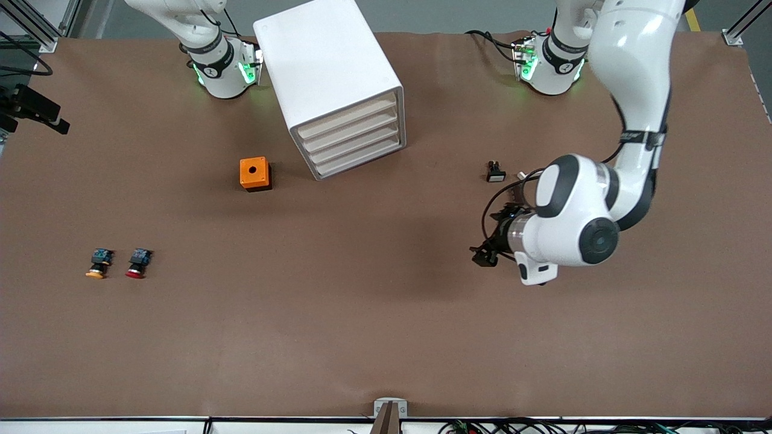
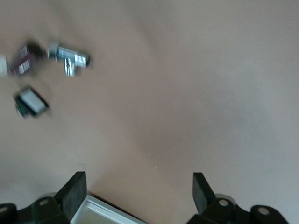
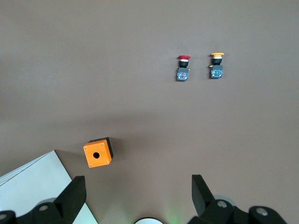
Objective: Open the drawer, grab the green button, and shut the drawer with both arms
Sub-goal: 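Reach the left gripper toward the white cabinet's drawer handle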
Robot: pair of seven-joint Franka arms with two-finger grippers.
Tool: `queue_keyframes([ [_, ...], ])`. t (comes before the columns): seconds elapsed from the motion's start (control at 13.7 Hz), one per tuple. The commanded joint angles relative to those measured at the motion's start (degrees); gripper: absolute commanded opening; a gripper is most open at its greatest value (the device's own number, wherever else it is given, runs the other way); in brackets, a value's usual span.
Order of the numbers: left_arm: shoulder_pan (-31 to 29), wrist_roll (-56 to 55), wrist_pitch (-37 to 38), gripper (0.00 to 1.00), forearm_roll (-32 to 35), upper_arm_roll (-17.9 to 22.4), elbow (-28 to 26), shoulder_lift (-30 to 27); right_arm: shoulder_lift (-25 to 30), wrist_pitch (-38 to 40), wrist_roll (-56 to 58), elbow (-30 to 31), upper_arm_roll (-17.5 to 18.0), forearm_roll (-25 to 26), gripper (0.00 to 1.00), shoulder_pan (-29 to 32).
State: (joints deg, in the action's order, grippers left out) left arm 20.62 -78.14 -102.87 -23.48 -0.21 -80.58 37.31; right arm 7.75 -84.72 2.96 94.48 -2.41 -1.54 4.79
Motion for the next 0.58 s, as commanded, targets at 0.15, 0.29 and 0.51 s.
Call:
queue_keyframes([
  [0.15, 0.91, -24.20, 0.39, 1.00, -8.14, -2.50, 4.29, 8.29, 0.77, -0.62, 0.29, 0.09, -0.22, 0.84, 1.00, 0.13],
  [0.29, 0.74, -30.47, 1.70, 1.00, -12.88, -3.91, 4.91, 10.15, 0.77, -1.06, 0.29, 0.09, -0.13, 1.88, 1.00, 0.05],
  [0.51, 0.91, -37.85, 5.65, 1.00, -18.61, -5.31, 5.09, 12.78, 0.77, -1.24, 0.29, 0.09, -0.13, 2.16, 1.00, 0.13],
])
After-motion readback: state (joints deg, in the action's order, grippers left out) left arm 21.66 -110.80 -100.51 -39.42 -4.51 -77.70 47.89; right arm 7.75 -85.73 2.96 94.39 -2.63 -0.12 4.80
